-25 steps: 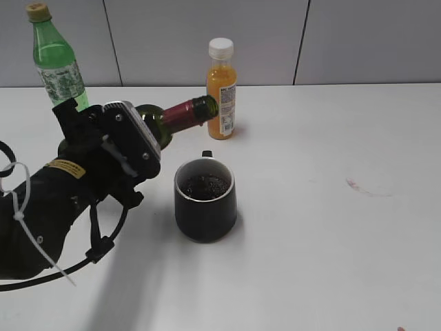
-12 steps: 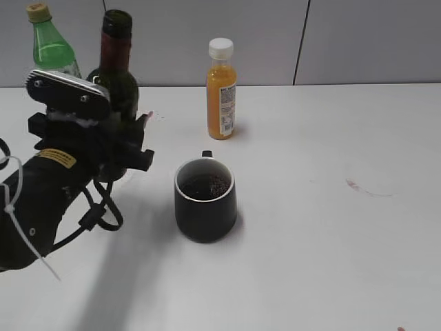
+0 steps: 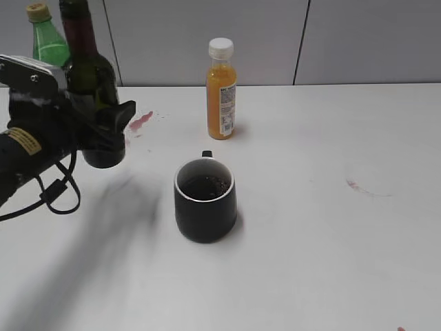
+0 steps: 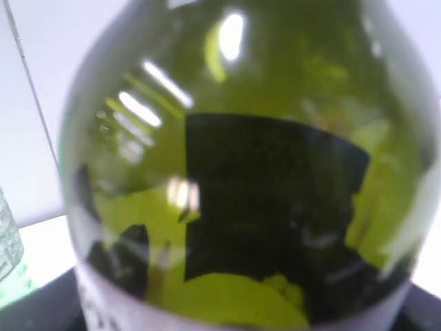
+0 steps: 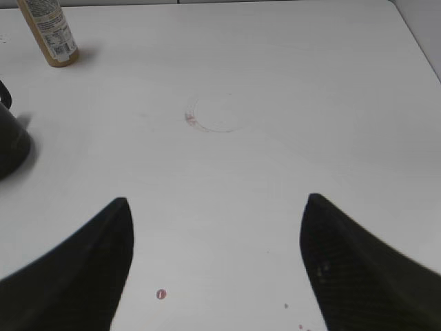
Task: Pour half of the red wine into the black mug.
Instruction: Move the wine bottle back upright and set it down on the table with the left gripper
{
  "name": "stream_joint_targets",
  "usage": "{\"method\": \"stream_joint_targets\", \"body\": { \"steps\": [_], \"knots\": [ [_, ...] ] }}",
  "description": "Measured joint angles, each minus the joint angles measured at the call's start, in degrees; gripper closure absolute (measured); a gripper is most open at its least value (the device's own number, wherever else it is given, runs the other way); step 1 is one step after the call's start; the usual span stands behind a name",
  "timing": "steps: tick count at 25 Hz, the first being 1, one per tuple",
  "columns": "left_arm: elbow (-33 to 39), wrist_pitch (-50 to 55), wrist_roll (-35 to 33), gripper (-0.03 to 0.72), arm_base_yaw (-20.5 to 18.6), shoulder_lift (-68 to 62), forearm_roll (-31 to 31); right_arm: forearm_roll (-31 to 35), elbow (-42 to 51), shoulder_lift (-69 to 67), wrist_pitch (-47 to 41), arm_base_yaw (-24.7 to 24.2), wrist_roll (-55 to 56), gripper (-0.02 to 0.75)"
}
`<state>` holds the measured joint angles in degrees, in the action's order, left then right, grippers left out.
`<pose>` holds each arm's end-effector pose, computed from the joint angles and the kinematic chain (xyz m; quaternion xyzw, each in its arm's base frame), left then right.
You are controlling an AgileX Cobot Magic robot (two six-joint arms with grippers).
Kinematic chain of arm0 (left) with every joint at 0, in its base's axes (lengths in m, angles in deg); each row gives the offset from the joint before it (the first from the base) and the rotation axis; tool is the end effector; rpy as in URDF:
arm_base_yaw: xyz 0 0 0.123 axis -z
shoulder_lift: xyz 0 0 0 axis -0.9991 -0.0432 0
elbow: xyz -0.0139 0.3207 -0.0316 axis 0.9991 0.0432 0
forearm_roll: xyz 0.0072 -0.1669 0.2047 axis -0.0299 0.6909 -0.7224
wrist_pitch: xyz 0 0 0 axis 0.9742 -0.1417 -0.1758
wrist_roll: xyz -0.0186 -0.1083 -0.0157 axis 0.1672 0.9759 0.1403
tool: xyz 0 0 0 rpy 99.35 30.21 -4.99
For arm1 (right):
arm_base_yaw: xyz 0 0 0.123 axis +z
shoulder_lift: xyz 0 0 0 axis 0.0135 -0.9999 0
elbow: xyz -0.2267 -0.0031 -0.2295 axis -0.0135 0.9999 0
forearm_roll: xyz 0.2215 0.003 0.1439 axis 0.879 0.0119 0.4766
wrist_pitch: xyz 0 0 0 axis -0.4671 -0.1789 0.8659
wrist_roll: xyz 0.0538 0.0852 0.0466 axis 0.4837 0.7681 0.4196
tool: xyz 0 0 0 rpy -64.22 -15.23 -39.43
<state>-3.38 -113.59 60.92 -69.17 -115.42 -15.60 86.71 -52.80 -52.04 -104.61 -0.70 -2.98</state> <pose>0.3282 -0.1105 0.1800 0.1835 0.7297 -0.0573 0.6562 -0.0004 0.0104 0.2613 -0.0143 0.8407 0.0472 0.5392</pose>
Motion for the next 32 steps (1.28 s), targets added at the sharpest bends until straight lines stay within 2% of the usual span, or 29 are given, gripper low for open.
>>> {"method": "stream_joint_targets", "body": {
  "steps": [5, 9, 32],
  "knots": [
    [-1.3, -5.2, 8.2, 0.148, -6.0, -4.1, -12.2, 0.0, 0.0, 0.0, 0.0, 0.0, 0.1, 0.165],
    [-5.0, -5.8, 10.0, 0.148, -6.9, -7.5, -16.6, 0.0, 0.0, 0.0, 0.0, 0.0, 0.1, 0.165],
    [-21.5, -0.8, 10.6, 0.148, -7.0, -20.4, -16.7, 0.0, 0.0, 0.0, 0.0, 0.0, 0.1, 0.165]
  ]
}}
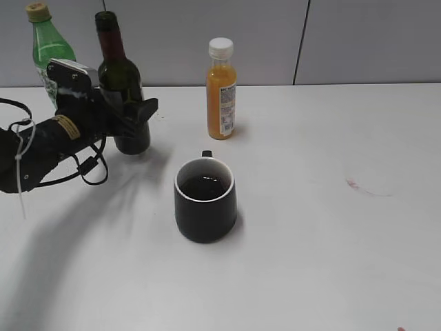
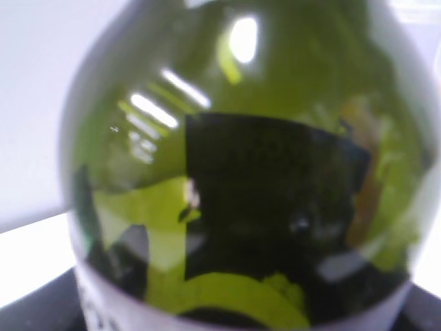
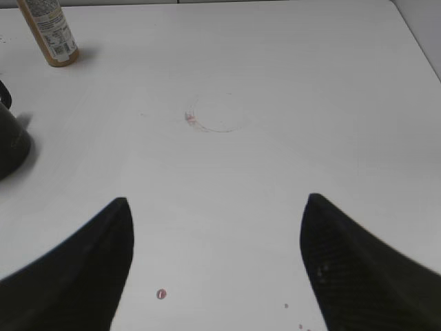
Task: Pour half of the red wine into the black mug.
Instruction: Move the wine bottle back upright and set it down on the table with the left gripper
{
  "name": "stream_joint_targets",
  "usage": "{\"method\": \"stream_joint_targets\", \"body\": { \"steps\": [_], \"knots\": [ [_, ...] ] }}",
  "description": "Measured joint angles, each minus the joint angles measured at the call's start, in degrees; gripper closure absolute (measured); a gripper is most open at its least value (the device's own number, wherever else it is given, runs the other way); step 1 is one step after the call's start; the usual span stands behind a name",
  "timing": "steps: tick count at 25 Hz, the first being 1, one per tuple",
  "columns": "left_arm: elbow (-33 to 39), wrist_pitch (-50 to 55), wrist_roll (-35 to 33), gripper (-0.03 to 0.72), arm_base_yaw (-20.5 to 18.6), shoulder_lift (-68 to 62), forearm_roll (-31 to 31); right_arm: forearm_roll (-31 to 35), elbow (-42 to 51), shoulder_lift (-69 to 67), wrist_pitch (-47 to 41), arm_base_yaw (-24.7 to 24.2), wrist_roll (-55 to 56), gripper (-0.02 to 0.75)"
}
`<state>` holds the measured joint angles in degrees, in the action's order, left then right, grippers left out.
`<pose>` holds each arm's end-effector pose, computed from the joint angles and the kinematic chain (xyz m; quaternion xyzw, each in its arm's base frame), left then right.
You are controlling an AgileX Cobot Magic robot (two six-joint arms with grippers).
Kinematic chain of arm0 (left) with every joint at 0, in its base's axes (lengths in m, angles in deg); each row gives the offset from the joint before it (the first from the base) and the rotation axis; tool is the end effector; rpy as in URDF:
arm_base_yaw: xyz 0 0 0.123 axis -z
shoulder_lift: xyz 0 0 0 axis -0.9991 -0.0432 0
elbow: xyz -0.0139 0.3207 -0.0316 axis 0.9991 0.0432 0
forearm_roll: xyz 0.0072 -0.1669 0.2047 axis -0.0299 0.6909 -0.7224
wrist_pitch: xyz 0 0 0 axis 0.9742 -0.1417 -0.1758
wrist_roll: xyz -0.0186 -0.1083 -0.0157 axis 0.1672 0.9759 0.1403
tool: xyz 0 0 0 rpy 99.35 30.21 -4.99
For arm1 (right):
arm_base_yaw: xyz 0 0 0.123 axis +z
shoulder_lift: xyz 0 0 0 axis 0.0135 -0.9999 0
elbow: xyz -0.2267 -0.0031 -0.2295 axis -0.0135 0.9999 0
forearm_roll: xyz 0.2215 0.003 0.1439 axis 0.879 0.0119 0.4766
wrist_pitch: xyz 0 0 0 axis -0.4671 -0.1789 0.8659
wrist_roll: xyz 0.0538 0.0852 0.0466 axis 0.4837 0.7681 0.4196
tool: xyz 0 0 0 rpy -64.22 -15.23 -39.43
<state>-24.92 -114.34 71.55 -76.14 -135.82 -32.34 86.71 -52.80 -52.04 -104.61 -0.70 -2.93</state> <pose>0.4318 -0.1163 0.1272 0.2069 0.7180 -0.1205 0.6536 -0.0004 0.0104 0.2613 -0.0140 0.8407 0.0474 0.5392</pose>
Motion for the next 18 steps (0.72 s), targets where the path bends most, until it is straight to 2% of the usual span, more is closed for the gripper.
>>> {"method": "stream_joint_targets", "body": {
  "steps": [10, 18],
  "knots": [
    [-0.2, 3.1, 0.8, 0.148, 0.0, -0.3, -2.4, 0.0, 0.0, 0.0, 0.0, 0.0, -0.1, 0.165],
    [0.8, -2.4, 1.7, 0.148, 0.0, -2.9, -3.1, 0.0, 0.0, 0.0, 0.0, 0.0, -0.1, 0.165]
  ]
}}
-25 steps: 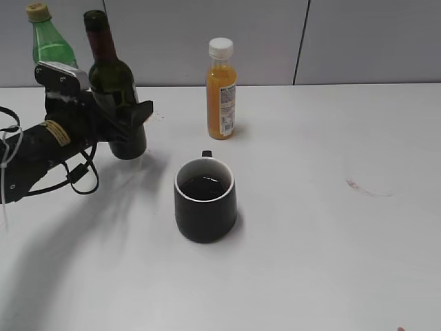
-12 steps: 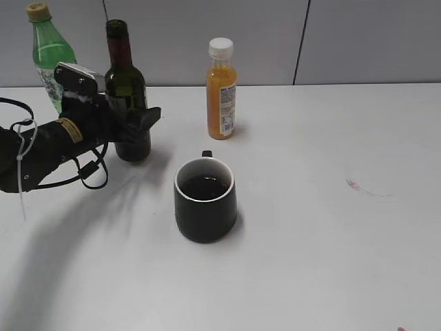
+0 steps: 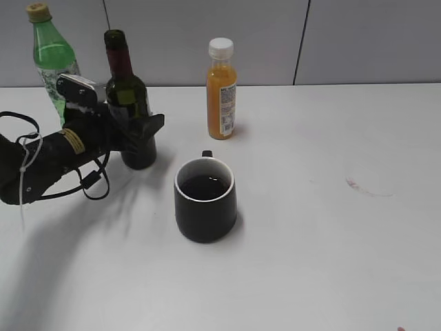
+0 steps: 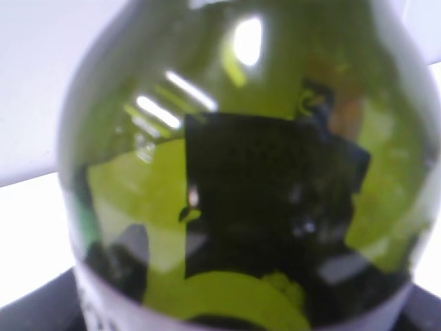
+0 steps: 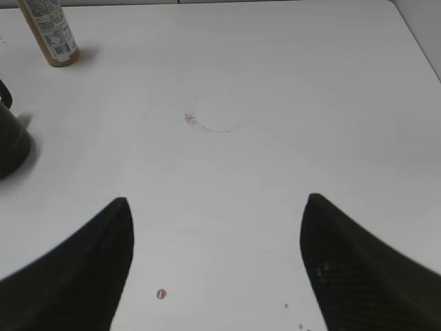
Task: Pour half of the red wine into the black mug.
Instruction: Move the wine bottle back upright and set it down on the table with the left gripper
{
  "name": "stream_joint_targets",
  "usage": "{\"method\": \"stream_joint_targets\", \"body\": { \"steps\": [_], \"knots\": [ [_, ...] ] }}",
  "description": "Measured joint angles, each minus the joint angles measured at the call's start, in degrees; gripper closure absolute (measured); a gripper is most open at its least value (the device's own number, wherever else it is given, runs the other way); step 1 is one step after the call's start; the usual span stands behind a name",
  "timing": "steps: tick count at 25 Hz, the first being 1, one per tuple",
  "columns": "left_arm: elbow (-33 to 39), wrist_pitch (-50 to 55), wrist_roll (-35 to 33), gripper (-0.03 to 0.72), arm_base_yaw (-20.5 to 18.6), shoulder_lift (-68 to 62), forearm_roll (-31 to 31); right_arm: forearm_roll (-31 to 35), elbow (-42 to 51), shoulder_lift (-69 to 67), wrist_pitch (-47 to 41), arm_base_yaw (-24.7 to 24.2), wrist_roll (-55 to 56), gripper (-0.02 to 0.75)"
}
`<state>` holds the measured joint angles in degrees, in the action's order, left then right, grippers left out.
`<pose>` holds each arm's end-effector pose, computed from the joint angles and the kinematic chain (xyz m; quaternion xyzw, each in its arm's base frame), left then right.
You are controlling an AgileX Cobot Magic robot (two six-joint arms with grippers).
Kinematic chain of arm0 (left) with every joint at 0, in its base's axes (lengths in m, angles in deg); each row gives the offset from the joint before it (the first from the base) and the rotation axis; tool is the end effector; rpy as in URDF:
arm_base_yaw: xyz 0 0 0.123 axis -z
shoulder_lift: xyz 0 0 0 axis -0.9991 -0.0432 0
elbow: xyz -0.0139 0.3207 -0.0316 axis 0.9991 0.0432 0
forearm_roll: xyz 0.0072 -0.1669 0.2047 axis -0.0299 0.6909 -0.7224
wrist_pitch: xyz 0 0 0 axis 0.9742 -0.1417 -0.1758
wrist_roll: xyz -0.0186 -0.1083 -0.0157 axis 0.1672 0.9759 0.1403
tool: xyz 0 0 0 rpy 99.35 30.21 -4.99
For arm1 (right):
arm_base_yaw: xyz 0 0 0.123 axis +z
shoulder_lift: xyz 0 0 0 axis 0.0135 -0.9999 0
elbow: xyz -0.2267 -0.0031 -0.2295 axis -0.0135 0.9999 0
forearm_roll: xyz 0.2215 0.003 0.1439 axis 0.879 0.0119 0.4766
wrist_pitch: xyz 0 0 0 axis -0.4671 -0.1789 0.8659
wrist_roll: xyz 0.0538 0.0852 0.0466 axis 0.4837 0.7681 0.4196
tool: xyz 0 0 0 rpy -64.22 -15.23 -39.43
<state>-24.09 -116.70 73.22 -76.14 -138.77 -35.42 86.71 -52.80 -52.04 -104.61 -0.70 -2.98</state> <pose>0.4256 -0.1208 0.1048 0.2190 0.7242 -0.1451 0.6376 -0.0004 0.0104 0.2613 -0.0143 0.8407 0.0472 0.5392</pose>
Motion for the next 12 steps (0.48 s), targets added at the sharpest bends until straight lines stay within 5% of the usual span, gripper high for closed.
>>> {"method": "stream_joint_targets", "body": {
  "steps": [12],
  "knots": [
    [2.5, -2.9, 0.2, 0.073, 0.0, 3.3, 1.3, 0.0, 0.0, 0.0, 0.0, 0.0, 0.1, 0.165]
  ]
}}
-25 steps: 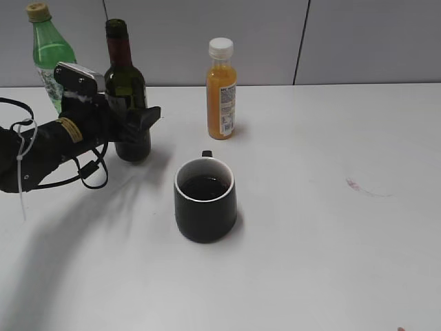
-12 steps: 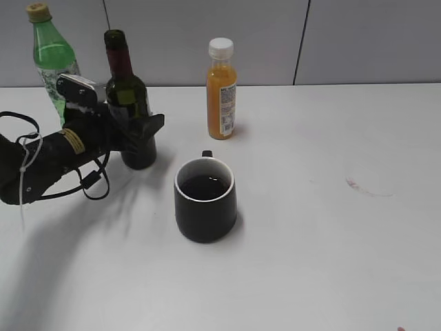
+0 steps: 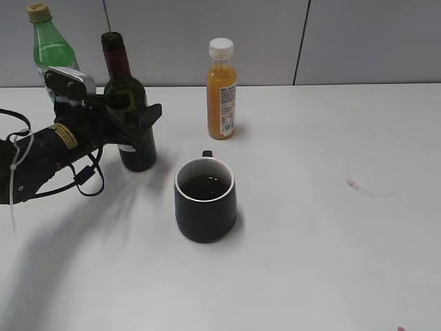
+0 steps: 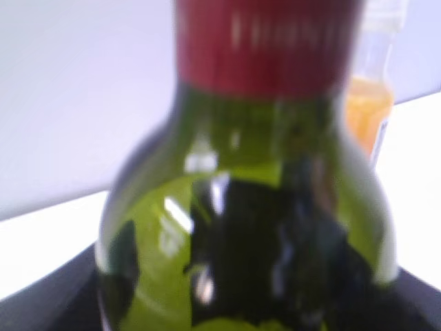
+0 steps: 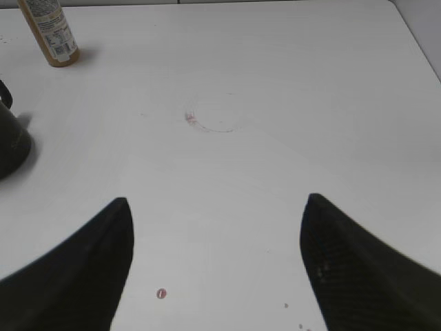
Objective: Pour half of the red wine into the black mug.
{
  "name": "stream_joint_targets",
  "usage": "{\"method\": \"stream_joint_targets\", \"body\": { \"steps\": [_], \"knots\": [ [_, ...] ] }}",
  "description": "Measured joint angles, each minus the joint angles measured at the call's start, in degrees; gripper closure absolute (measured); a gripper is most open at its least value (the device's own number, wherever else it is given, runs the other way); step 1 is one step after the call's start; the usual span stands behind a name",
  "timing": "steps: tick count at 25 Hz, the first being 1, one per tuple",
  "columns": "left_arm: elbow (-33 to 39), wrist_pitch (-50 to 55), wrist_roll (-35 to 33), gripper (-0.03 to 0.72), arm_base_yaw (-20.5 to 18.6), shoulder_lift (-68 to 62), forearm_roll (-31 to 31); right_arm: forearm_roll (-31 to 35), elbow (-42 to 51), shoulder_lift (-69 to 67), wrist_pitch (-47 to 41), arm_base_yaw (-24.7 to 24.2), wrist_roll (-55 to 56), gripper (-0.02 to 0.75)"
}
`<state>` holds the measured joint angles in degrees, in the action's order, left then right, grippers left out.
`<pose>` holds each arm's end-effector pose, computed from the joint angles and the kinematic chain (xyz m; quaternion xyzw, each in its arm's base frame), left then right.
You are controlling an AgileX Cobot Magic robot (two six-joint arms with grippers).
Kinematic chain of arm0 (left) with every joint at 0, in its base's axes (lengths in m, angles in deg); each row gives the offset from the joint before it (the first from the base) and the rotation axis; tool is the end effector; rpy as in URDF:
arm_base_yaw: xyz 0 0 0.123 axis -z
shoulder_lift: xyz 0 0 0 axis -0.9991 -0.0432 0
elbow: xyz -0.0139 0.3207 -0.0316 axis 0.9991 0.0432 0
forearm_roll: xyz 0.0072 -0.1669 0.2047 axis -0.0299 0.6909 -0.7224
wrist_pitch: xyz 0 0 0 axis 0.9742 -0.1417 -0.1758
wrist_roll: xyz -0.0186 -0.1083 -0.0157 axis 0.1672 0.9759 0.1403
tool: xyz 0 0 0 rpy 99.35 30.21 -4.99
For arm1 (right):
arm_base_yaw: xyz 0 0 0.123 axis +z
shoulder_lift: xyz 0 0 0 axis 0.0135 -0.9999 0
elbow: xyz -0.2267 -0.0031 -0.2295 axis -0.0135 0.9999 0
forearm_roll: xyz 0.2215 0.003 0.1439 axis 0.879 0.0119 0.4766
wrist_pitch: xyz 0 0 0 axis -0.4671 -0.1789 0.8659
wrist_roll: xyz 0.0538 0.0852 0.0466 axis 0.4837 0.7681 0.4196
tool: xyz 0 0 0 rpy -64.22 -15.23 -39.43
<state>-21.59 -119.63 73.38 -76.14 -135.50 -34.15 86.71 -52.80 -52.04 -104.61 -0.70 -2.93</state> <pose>0.4167 -0.1179 0.1259 0.2053 0.7053 -0.1485 0.6620 -0.0004 0.0104 0.2613 -0.0140 0.8407 0.0474 0.5392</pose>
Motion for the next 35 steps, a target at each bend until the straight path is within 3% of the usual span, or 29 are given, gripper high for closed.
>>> {"method": "stream_joint_targets", "body": {
  "steps": [15, 20, 26, 35],
  "knots": [
    [1.9, 7.2, 0.1, 0.082, 0.0, 21.9, 0.1, 0.0, 0.0, 0.0, 0.0, 0.0, 0.0, 0.165],
    [1.9, 17.2, 0.1, 0.092, 0.1, 33.1, 0.1, 0.0, 0.0, 0.0, 0.0, 0.0, 0.0, 0.165],
    [1.9, 42.9, 0.1, 0.096, 0.1, 50.1, 0.1, 0.0, 0.0, 0.0, 0.0, 0.0, 0.0, 0.165],
    [1.9, 96.7, 0.1, 0.099, -0.4, 64.5, 7.8, 0.0, 0.0, 0.0, 0.0, 0.0, -0.1, 0.165]
  ]
}}
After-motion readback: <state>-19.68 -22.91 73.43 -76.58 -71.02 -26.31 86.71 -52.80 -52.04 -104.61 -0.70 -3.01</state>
